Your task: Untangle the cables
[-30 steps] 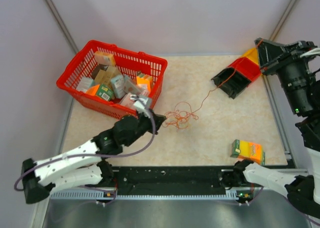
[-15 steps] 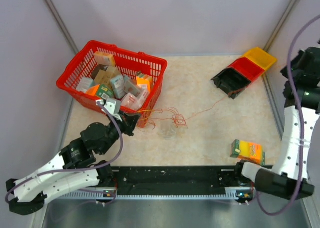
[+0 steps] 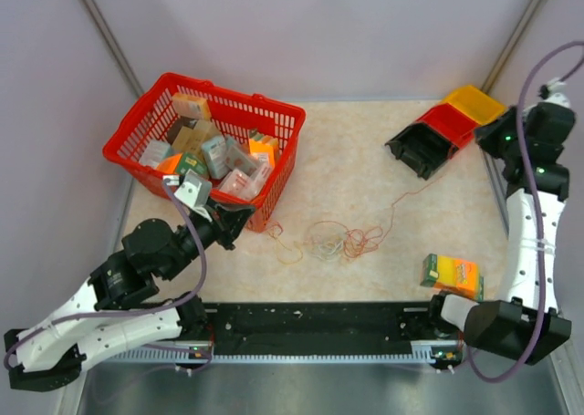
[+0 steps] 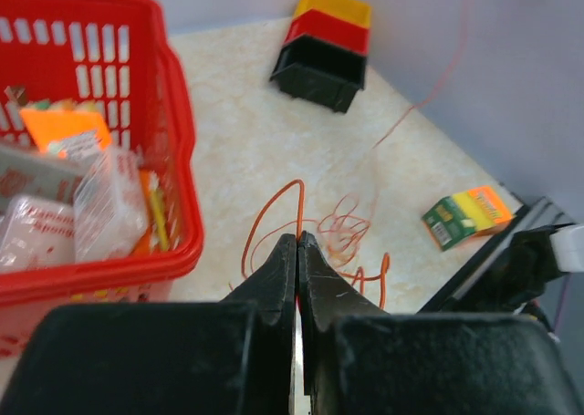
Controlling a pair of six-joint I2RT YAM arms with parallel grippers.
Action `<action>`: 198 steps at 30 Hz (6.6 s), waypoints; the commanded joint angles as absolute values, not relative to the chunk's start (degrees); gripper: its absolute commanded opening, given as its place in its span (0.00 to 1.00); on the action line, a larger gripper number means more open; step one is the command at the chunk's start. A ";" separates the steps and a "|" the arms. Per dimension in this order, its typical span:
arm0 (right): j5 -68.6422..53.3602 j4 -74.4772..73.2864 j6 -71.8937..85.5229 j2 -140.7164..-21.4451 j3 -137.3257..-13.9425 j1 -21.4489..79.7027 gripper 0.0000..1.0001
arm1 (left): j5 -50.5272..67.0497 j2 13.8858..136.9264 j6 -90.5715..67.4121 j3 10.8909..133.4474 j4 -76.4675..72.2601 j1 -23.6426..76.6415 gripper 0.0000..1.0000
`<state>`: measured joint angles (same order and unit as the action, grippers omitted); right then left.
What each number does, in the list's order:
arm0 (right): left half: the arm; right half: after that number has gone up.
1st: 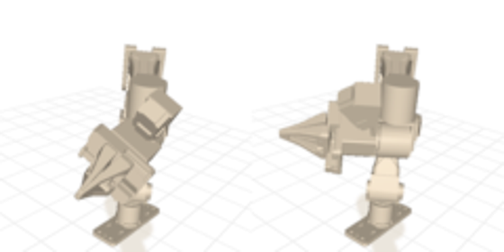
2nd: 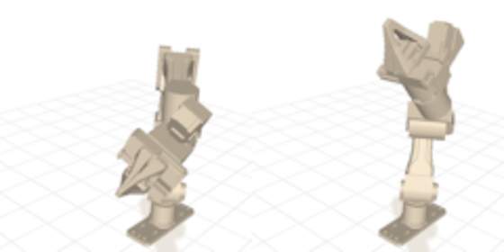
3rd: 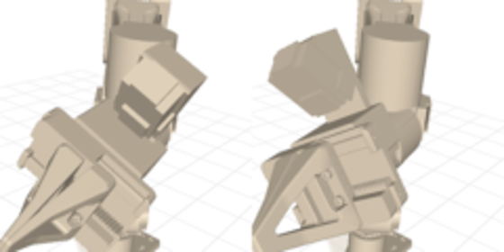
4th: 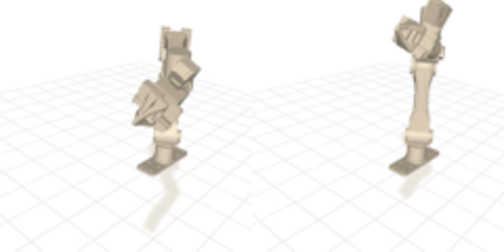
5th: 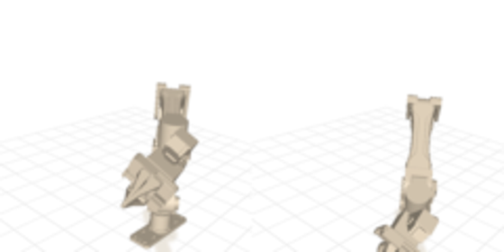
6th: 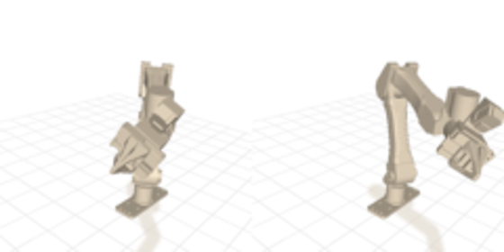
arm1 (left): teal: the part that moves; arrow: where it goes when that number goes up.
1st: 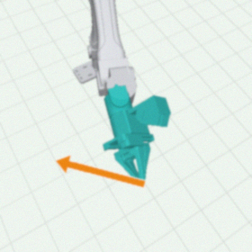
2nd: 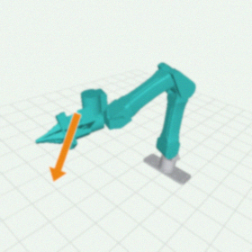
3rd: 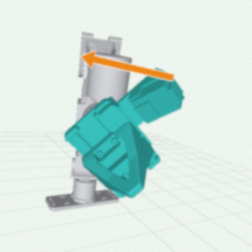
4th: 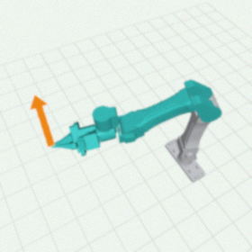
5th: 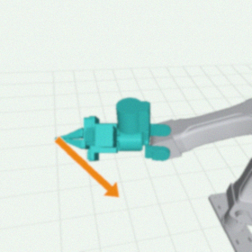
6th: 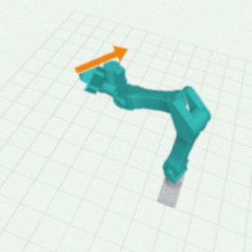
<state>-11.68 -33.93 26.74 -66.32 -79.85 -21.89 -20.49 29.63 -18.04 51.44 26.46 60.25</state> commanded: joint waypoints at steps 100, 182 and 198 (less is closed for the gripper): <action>-24.79 -17.23 27.95 -40.35 -50.71 37.62 0.98 | -0.62 44.56 -18.54 55.11 2.02 60.21 0.00; -0.18 -9.57 25.58 -96.59 -79.62 -3.69 0.00 | -3.52 37.70 -15.82 42.54 4.92 60.12 0.90; -0.17 -15.03 22.85 -95.27 -89.65 -3.69 0.00 | -0.97 42.80 -16.08 43.77 2.20 60.21 0.89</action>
